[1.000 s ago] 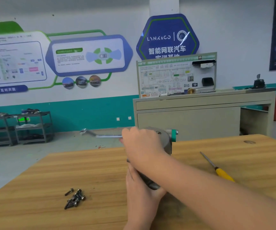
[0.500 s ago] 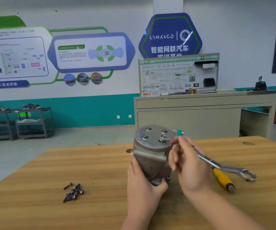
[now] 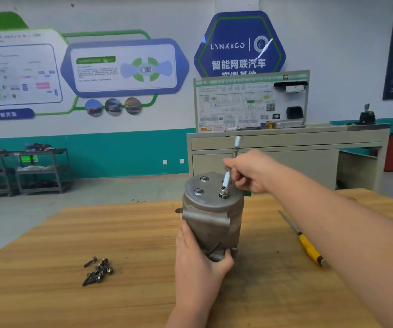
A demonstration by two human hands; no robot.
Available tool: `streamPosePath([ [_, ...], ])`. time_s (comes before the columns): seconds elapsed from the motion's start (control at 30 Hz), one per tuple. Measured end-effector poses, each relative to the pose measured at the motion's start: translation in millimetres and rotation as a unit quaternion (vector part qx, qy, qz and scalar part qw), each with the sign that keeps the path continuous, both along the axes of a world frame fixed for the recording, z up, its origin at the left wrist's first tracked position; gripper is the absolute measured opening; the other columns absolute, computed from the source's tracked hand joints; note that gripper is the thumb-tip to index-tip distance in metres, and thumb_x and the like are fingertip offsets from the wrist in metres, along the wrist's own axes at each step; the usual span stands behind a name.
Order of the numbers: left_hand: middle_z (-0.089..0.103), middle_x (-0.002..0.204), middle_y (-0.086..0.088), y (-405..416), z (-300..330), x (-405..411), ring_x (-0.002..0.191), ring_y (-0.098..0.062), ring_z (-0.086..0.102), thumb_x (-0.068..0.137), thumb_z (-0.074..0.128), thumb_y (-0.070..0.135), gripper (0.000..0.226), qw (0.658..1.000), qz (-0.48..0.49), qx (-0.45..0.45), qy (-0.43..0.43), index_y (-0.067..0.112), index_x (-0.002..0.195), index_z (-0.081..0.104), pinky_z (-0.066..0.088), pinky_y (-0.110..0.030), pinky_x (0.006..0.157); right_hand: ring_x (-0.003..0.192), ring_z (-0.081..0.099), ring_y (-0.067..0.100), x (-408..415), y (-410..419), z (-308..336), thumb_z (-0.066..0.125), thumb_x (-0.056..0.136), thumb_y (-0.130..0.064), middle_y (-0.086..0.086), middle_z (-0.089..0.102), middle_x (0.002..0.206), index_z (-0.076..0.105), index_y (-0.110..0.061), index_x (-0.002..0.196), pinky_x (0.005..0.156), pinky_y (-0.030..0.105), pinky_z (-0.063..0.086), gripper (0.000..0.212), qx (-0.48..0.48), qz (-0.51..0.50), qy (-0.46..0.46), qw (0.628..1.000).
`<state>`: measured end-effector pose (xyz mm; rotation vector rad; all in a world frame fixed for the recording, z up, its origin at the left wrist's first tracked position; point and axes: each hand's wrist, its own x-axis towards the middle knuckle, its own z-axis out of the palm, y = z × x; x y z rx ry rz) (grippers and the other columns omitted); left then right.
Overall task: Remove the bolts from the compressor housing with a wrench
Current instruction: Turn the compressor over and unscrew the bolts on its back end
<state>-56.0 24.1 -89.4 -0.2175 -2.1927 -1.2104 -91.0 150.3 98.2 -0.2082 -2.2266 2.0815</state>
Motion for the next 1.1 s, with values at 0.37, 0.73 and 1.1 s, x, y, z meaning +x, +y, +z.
streamPosePath([
  [0.37,0.033,0.147,-0.004,-1.8,1.6,-3.4,0.135,-0.02,0.029,0.053,0.083,0.055,0.131,1.0,-0.007,-0.008,-0.004,0.014,0.153,0.009,0.031,-0.036,0.113,0.074,0.05,0.019,34.3,-75.1,-16.0,0.045,0.099,-0.037,-0.003,0.043,0.072,0.058,-0.022,0.101,0.056,0.03,0.035,0.02,0.63,-0.083,0.248,0.731],
  [0.73,0.034,0.13,-0.002,-4.7,4.9,-3.9,0.126,-0.025,0.029,0.046,0.073,0.072,0.143,0.999,-0.011,0.008,-0.052,0.018,0.153,-0.005,0.031,-0.036,0.107,0.056,0.054,0.006,88.3,-19.3,-83.8,0.046,0.093,-0.052,-0.006,0.055,0.058,0.062,-0.019,0.069,0.051,0.014,0.039,0.044,0.238,-0.048,0.442,0.863],
  [1.1,0.019,0.106,0.009,-2.6,-6.5,-8.9,0.109,-0.012,0.029,0.049,0.077,0.064,0.138,1.0,-0.002,-0.009,-0.023,0.024,0.152,-0.006,0.026,-0.019,0.092,0.03,0.031,0.007,59.0,17.8,-60.9,0.052,0.086,-0.014,-0.004,0.037,0.041,0.066,-0.008,0.084,0.031,0.016,0.027,0.015,-0.405,0.11,0.1,0.902],
])
